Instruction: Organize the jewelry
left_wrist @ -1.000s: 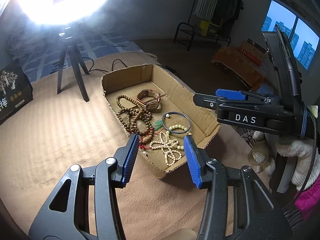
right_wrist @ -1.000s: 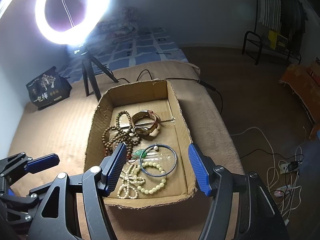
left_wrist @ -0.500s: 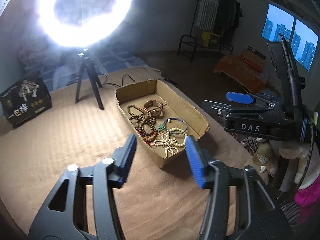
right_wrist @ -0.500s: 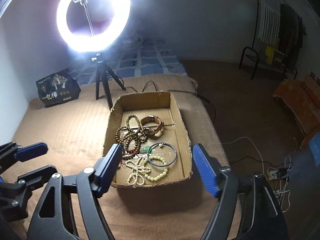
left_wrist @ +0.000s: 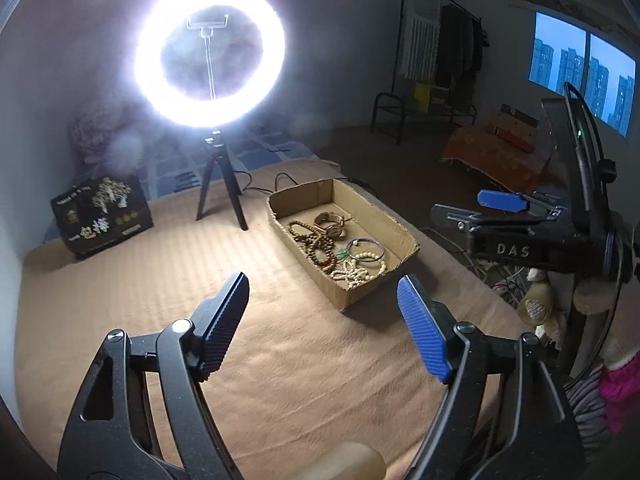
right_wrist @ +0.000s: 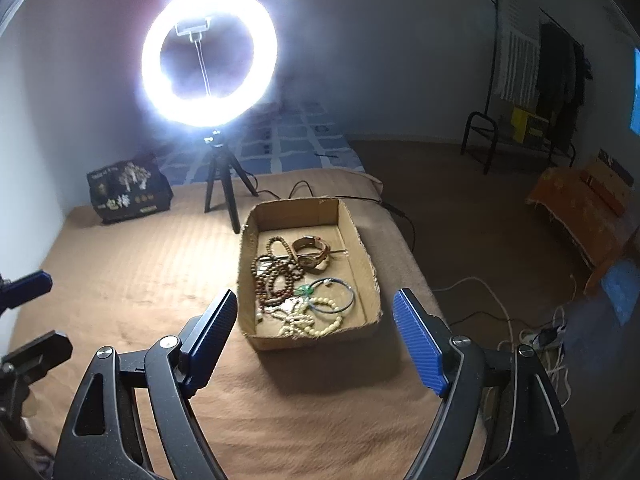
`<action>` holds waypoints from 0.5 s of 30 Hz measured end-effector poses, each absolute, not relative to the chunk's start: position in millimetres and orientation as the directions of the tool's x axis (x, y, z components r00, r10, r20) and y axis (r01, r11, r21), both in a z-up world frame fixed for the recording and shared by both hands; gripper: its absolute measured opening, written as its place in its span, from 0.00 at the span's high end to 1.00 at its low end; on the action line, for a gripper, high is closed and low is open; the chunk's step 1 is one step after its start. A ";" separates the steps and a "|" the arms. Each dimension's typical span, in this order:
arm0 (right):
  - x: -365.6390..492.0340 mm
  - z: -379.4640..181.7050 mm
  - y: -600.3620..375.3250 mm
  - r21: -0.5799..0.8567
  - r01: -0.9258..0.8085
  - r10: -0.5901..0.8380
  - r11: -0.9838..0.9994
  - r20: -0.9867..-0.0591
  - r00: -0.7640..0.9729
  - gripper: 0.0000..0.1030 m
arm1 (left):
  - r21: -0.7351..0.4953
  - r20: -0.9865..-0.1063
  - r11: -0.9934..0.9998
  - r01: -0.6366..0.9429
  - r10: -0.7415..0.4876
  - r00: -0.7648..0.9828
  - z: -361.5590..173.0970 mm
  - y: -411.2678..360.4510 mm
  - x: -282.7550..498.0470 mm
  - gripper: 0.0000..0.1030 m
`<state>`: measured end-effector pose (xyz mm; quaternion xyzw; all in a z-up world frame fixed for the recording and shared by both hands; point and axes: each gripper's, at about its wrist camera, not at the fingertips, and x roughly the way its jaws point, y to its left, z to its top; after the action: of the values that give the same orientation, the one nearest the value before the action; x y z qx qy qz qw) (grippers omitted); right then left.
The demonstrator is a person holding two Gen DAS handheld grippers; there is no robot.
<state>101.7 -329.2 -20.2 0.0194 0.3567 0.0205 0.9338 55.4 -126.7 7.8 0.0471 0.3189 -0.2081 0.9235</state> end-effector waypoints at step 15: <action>74.8 -16.8 -312.8 0.009 -0.014 0.017 1.000 -0.607 0.794 0.21 | 0.044 -0.557 0.936 0.348 -0.266 0.787 7.7 -115.5 24.3 0.00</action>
<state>74.8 -312.8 -16.8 0.0019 0.3206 0.0082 0.9472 24.3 -115.5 7.7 0.0723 0.2828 -0.1630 0.9425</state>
